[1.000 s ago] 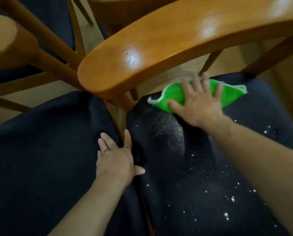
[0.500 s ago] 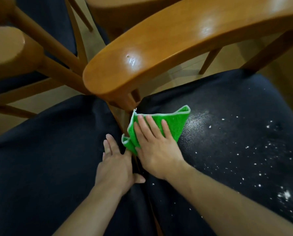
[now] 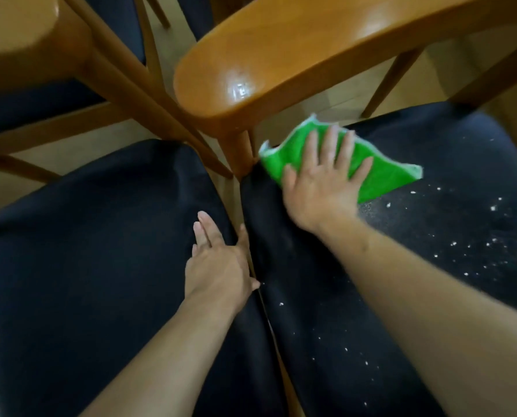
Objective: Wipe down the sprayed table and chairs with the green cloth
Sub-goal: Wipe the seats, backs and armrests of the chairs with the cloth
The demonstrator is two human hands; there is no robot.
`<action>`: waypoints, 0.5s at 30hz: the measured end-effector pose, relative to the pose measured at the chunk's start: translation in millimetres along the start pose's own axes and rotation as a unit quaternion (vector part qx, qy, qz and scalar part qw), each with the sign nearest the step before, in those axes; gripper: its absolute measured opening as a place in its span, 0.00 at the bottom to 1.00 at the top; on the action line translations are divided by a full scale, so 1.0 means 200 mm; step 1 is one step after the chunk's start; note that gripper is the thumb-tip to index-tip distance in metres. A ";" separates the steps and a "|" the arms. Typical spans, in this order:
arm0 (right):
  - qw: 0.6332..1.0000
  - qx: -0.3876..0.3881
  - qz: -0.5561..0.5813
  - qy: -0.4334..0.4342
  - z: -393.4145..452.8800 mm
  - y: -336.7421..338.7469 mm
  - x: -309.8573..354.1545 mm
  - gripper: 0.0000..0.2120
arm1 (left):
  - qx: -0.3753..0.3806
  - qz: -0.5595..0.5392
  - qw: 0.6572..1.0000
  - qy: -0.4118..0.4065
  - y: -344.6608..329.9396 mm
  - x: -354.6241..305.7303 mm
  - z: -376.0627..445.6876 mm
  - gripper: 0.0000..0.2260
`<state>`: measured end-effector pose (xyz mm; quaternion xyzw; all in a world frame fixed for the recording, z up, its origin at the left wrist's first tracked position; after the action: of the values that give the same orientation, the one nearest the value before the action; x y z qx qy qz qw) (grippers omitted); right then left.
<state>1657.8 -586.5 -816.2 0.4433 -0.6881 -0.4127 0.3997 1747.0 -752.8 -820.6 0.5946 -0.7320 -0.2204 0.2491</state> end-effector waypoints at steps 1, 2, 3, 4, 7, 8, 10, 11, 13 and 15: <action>0.999 0.010 -0.007 0.045 -0.08 -0.04 0.08 0.33 | 0.003 -0.004 1.000 -0.003 0.00 0.00 0.00 0.42; 0.995 0.025 -0.016 0.096 -0.18 -0.08 0.14 0.33 | 0.005 -0.011 1.000 -0.005 0.00 0.01 0.00 0.40; 0.988 0.046 -0.025 0.148 -0.28 -0.12 0.18 0.33 | 0.005 -0.018 1.000 -0.007 0.00 0.00 -0.01 0.38; 0.977 0.067 -0.033 0.198 -0.37 -0.15 0.19 0.33 | 0.003 -0.023 1.000 -0.008 0.00 0.00 -0.01 0.36; 0.952 0.102 -0.044 0.283 -0.50 -0.17 0.08 0.34 | -0.005 -0.023 1.000 -0.002 0.00 0.00 -0.01 0.38; 0.956 0.094 -0.040 0.275 -0.45 -0.14 -0.01 0.34 | -0.004 -0.014 1.000 0.000 0.00 0.00 -0.01 0.40; 0.979 0.066 -0.021 0.191 -0.27 -0.05 -0.25 0.35 | -0.002 0.003 1.000 0.007 0.00 0.00 0.00 0.42; 0.990 0.047 -0.009 0.129 -0.17 0.01 -0.41 0.35 | 0.000 0.009 1.000 0.011 0.00 0.00 -0.01 0.42; 1.000 0.021 0.011 0.009 -0.03 0.12 -0.71 0.34 | 0.005 0.021 1.000 0.016 0.00 -0.01 -0.01 0.42; 0.995 0.020 0.033 -0.088 0.03 0.17 -0.91 0.33 | 0.009 0.026 0.999 0.017 0.00 -0.02 -0.01 0.42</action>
<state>1694.4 -405.2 -820.1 0.3903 -0.7427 -0.4229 0.3424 1748.1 -749.7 -819.8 0.5811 -0.7449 -0.1967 0.2621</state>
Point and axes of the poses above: each hand's wrist, its own z-axis towards the middle knuckle, its own y-axis out of the back of the hand, x = y × z, the point moved 8 cm from there along z, towards the middle knuckle, and after that the axes turned 6 degrees about z, right-handed, at the moved point
